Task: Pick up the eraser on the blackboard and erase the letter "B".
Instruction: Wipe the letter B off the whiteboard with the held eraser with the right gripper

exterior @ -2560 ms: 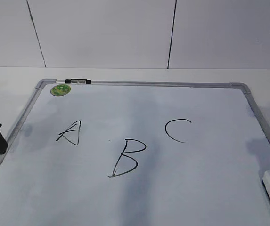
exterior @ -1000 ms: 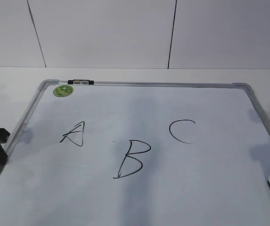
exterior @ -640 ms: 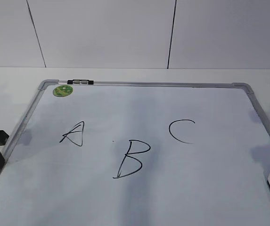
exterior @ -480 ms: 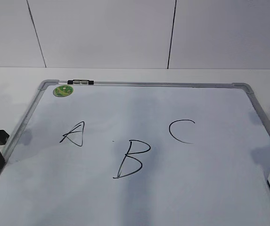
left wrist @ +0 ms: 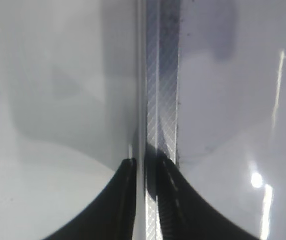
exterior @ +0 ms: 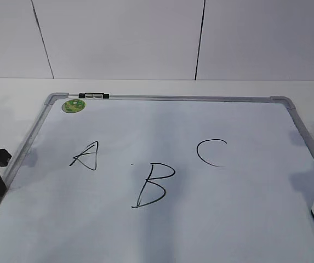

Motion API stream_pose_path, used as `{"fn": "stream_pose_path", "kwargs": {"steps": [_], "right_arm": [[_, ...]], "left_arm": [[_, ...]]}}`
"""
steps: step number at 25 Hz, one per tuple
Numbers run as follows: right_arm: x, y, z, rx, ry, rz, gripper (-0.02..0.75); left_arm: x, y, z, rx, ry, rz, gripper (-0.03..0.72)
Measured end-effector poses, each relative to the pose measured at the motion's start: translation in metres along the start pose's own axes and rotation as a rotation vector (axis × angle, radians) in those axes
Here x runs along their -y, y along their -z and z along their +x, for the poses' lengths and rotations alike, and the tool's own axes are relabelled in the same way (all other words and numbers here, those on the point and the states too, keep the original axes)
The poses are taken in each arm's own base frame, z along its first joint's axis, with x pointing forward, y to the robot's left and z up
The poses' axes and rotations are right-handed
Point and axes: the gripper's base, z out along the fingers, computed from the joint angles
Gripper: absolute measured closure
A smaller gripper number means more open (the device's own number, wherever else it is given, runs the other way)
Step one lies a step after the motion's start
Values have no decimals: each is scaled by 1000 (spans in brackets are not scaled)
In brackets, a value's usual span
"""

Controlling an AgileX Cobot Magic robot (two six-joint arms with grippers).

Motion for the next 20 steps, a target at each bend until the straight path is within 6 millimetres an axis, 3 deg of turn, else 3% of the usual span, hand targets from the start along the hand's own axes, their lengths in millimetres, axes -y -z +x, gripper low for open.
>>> {"fn": "stream_pose_path", "kwargs": {"steps": [20], "right_arm": [[7,-51,-22,-150,-19,3,57]], "left_arm": [[0,0,0,-1,0,0,579]]}}
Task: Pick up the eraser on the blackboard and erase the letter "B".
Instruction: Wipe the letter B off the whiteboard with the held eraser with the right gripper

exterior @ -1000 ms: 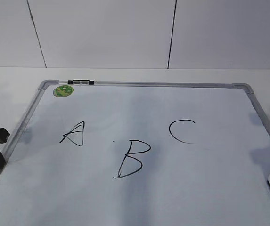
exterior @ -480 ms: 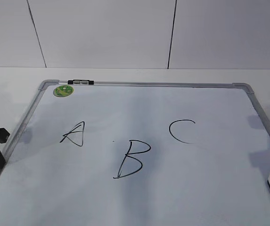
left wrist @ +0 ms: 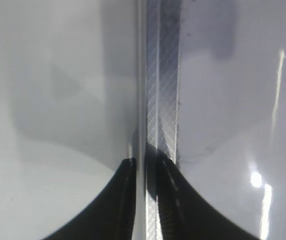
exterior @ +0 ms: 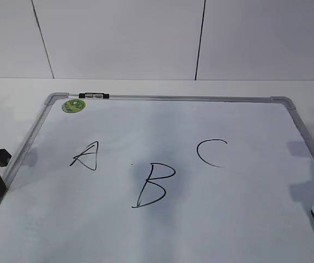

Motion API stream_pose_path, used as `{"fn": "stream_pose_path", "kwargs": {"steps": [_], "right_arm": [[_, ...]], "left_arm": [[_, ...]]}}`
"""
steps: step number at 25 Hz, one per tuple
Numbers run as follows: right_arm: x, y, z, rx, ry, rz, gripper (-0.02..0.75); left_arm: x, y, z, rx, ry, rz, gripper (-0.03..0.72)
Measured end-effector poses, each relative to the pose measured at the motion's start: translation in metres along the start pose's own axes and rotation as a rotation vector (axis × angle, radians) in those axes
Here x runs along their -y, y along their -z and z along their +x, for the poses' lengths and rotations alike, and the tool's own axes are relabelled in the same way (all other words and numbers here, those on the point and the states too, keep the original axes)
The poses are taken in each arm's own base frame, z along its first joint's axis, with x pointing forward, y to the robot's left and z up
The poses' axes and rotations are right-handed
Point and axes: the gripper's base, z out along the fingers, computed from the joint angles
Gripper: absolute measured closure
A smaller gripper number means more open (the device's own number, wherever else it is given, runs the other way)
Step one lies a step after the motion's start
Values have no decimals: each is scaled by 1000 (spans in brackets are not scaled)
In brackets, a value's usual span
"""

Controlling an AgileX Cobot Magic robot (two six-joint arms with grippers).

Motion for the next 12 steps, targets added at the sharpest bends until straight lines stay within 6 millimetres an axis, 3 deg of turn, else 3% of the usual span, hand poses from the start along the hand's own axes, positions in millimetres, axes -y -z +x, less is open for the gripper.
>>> {"fn": "stream_pose_path", "kwargs": {"steps": [12], "right_arm": [[2,-8,-6,7,-1,7,57]], "left_arm": [[0,0,0,0,0,0,570]]}}
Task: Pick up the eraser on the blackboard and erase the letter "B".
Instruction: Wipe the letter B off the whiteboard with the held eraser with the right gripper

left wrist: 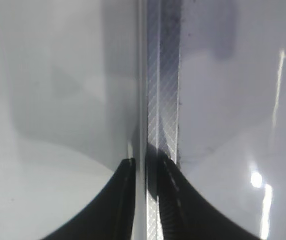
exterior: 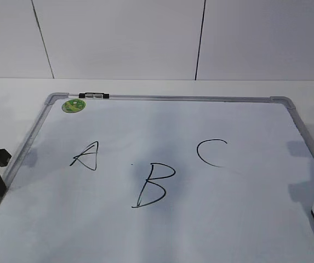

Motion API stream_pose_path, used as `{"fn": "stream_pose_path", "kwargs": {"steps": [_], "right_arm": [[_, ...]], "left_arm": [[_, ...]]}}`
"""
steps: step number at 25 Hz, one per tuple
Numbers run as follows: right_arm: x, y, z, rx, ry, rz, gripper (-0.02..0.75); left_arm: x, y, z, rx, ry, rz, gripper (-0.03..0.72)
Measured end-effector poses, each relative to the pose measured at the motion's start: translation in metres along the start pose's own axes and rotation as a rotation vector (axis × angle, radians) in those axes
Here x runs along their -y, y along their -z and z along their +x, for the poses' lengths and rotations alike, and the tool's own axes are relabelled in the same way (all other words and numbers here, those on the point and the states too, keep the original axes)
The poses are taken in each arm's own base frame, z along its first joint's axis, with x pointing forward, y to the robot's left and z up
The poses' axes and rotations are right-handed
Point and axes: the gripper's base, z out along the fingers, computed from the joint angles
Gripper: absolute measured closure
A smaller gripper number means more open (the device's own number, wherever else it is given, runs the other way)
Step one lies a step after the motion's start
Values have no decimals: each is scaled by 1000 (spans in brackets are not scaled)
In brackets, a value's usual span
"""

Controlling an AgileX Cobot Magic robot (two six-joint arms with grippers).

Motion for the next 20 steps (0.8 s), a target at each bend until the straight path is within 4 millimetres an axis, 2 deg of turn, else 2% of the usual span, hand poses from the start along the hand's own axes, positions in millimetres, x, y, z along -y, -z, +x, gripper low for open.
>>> {"fn": "stream_pose_path", "kwargs": {"steps": [8,10,13,20], "right_arm": [[1,-8,-2,-32,-7,-1,66],[1,-8,-2,-32,-10,-2,92],[0,-8,-2,-33,-21,-10,175],[-1,-8,-2,-40,-29,-21,204]], "left_arm": [[0,0,0,0,0,0,566],[0,0,0,0,0,0,566],[0,0,0,0,0,0,565],[0,0,0,0,0,0,565]]}}
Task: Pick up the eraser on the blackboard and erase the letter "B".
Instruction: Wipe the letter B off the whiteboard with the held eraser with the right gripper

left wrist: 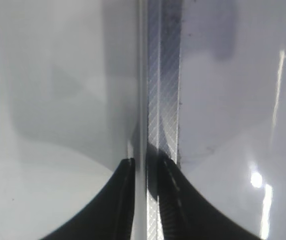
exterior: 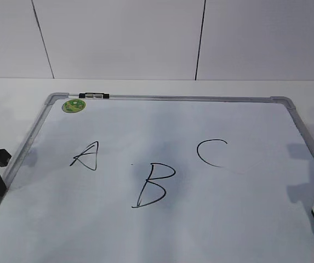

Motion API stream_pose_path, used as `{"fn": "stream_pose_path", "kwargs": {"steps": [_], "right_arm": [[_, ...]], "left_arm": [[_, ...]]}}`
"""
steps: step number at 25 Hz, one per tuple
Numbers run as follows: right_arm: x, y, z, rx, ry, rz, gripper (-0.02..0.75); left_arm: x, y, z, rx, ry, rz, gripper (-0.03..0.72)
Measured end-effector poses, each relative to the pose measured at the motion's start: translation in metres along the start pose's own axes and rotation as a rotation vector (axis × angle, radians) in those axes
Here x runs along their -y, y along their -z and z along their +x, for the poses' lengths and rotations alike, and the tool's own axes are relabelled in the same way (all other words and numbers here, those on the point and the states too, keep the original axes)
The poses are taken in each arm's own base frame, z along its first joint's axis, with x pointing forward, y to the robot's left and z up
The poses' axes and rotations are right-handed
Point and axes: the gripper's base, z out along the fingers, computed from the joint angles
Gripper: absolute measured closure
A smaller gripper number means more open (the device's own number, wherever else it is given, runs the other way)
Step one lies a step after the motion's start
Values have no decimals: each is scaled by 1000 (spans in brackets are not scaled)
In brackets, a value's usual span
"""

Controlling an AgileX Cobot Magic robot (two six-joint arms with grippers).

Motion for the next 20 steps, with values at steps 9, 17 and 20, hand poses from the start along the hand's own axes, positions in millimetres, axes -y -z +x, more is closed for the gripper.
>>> {"fn": "stream_pose_path", "kwargs": {"steps": [9,17,20], "right_arm": [[-23,15,-12,5,96,-87,205],[-100,62,-47,141,224,-127,205],[-126,64,-63,114,269,-133,205]], "left_arm": [[0,0,0,-3,2,1,564],[0,0,1,-6,2,2,561],[0,0,1,-6,2,2,561]]}}
